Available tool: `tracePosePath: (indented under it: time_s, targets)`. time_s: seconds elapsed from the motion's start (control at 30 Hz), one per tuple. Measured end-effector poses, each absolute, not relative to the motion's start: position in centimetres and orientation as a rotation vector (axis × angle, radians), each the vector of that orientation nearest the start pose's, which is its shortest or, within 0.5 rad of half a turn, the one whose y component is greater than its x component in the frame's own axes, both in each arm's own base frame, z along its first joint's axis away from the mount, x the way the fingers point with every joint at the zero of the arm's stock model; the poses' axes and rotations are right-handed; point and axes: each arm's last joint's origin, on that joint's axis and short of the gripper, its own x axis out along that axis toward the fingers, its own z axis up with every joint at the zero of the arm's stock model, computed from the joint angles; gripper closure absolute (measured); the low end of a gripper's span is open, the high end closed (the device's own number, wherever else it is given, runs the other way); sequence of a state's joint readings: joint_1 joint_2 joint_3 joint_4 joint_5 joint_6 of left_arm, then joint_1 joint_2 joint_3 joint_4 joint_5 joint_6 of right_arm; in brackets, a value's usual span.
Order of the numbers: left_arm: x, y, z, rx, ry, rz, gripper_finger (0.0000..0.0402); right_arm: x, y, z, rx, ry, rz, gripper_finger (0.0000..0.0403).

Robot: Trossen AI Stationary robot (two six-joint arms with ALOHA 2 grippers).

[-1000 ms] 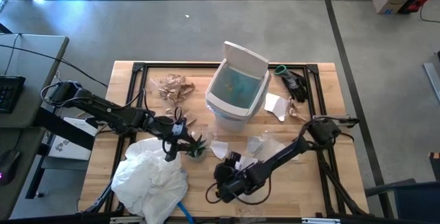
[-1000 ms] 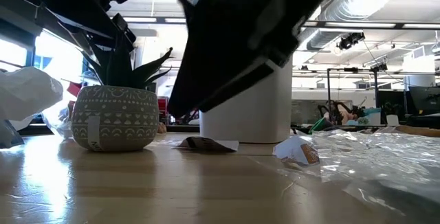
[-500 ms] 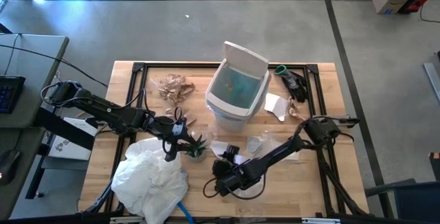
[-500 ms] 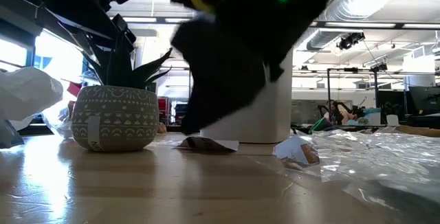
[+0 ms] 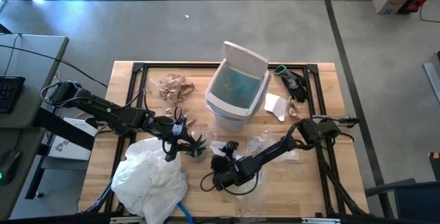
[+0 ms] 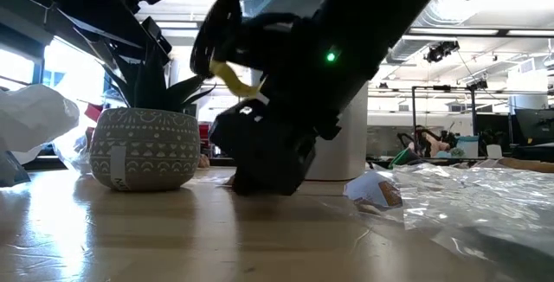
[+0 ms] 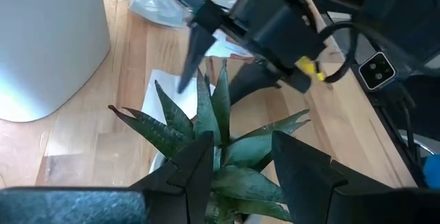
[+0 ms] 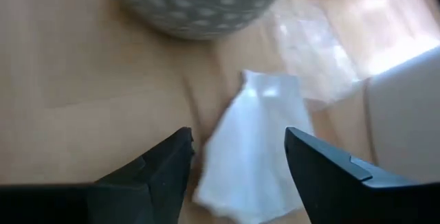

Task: Place trash/remove bag and relplace
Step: Put the white paper into the trash bin

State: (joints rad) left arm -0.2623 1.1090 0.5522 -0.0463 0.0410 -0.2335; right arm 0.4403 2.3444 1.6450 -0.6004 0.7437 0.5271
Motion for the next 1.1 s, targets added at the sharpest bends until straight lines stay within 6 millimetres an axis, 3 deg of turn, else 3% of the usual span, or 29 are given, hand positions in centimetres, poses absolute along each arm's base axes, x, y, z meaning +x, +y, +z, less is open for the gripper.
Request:
tracePosePath:
  time_s: [0.23,0.47,0.67,0.83,1.1]
  targets:
    - [21.4,-5.9,20.7,-0.158,0.632,-0.222,0.0268,42.1,15.4,9.2,-0.235,1.008,-0.594,0.0240]
    - [21.5,-5.9,20.8,-0.161,0.612,-0.226,0.0268,42.2,14.8,9.0,-0.184,1.039,-0.591,0.0382]
    - [21.5,-5.9,20.8,-0.169,0.610,-0.224,0.0268,42.0,15.2,9.3,-0.130,1.045,-0.589,0.0401]
    - [21.5,-5.9,20.8,-0.171,0.612,-0.230,0.0268,41.5,17.2,11.3,-0.145,1.088,-0.534,0.0403]
    - [21.5,-5.9,20.8,-0.171,0.612,-0.230,0.0268,39.9,21.5,18.0,-0.167,1.106,-0.425,0.0403]
